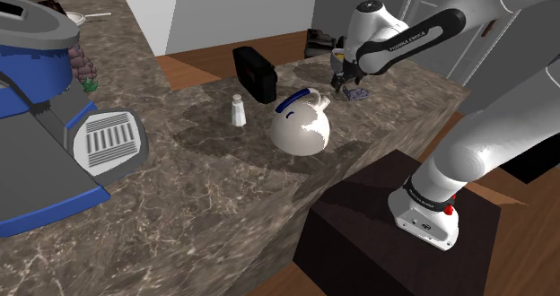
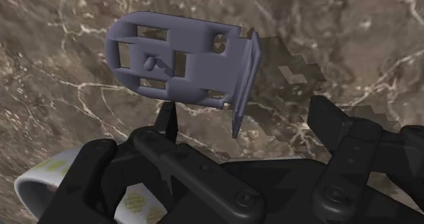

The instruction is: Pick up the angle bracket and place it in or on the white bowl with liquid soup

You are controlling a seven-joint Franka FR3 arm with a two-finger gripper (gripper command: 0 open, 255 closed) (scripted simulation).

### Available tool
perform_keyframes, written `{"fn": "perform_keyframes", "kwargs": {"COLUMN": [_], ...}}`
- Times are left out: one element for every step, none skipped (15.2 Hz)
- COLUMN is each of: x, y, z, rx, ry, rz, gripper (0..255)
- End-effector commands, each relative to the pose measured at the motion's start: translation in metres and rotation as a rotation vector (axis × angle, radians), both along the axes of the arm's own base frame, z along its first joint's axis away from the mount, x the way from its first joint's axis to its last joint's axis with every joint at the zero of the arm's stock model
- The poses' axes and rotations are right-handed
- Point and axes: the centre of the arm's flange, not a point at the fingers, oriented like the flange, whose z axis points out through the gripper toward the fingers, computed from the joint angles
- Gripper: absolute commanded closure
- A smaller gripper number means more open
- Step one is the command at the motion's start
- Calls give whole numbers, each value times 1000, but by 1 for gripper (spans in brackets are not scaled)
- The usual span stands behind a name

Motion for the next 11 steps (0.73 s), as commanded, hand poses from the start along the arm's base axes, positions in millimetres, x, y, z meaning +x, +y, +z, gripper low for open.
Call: {"fn": "perform_keyframes", "kwargs": {"x": [2,2,2,2,2,2,2,2,2,2,2], "y": [-3,-3,-3,-3,-3,-3,-3,-3,-3,-3,-3], "z": [-13,-13,-13,-13,-13,-13,-13,-13,-13,-13,-13], "rx": [0,0,0,0,0,0,0,0,0,0,0], "ry": [-1,-1,-1,-1,-1,-1,-1,-1,-1,-1,-1], "rz": [-2,-2,-2,-2,-2,-2,-2,-2,-2,-2,-2], "gripper": [0,0,0,0,0,0,0,0,0,255,255]}}
